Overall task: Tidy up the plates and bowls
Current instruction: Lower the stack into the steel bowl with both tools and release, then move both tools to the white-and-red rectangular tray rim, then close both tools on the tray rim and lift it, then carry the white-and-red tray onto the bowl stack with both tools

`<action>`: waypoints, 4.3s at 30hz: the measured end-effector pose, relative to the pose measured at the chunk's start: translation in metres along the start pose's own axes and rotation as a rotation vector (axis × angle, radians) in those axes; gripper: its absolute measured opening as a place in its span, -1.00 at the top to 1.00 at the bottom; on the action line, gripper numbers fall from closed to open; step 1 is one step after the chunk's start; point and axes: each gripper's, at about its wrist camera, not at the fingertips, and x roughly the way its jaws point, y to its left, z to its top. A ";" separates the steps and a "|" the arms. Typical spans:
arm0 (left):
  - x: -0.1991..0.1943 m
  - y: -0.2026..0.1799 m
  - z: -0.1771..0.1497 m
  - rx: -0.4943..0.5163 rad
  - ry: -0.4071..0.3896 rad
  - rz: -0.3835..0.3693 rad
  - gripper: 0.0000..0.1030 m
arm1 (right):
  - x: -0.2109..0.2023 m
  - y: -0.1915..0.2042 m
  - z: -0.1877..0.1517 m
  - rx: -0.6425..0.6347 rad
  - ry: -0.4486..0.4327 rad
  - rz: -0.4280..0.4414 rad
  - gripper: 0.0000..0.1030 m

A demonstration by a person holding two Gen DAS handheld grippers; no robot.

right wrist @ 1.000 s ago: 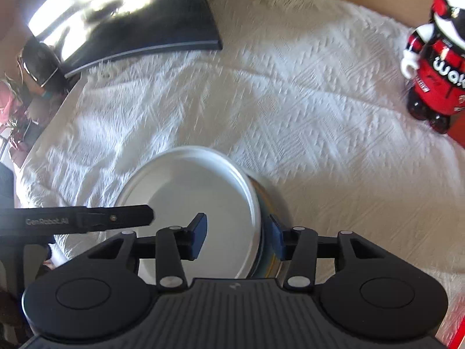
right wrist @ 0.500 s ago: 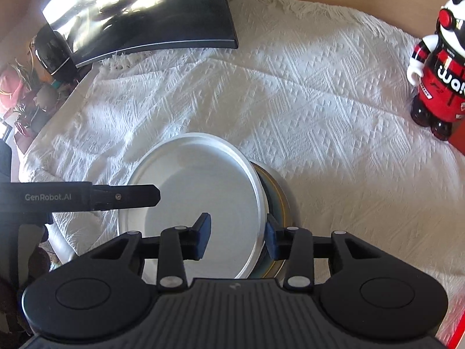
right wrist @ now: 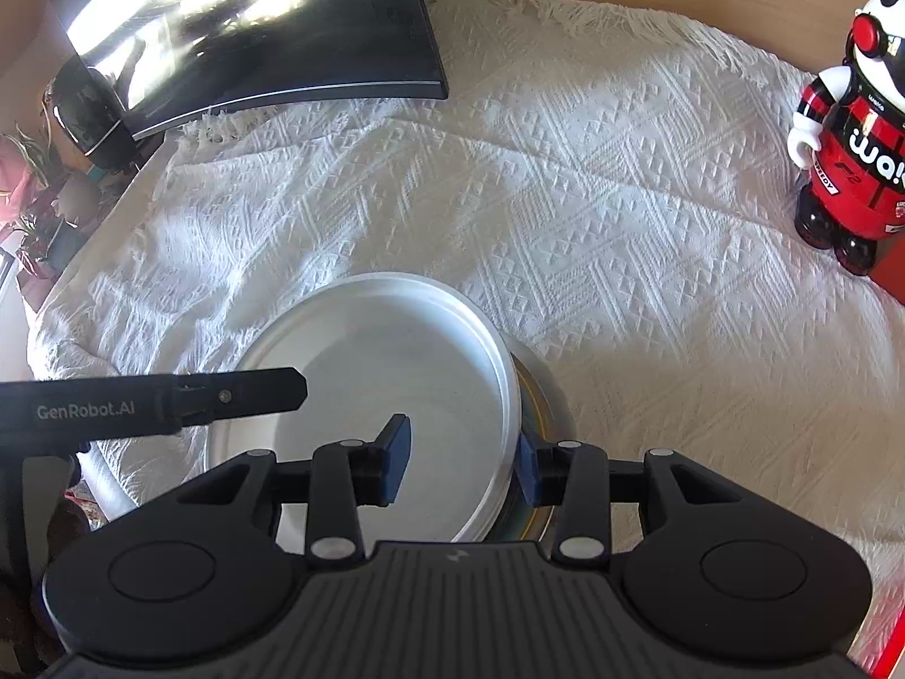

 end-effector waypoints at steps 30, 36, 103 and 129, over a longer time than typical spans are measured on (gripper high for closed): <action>-0.047 -0.039 0.022 0.104 -0.180 0.003 0.13 | -0.056 -0.025 -0.025 0.094 -0.227 -0.054 0.24; -0.008 -0.125 -0.003 0.219 -0.106 -0.086 0.13 | -0.095 -0.079 -0.053 0.117 -0.321 -0.167 0.19; 0.151 -0.167 -0.144 0.318 0.227 0.081 0.36 | -0.023 -0.190 -0.192 0.302 -0.156 -0.013 0.52; -0.076 -0.085 -0.013 0.372 -0.048 -0.110 0.37 | -0.123 0.007 -0.090 0.128 -0.502 -0.009 0.52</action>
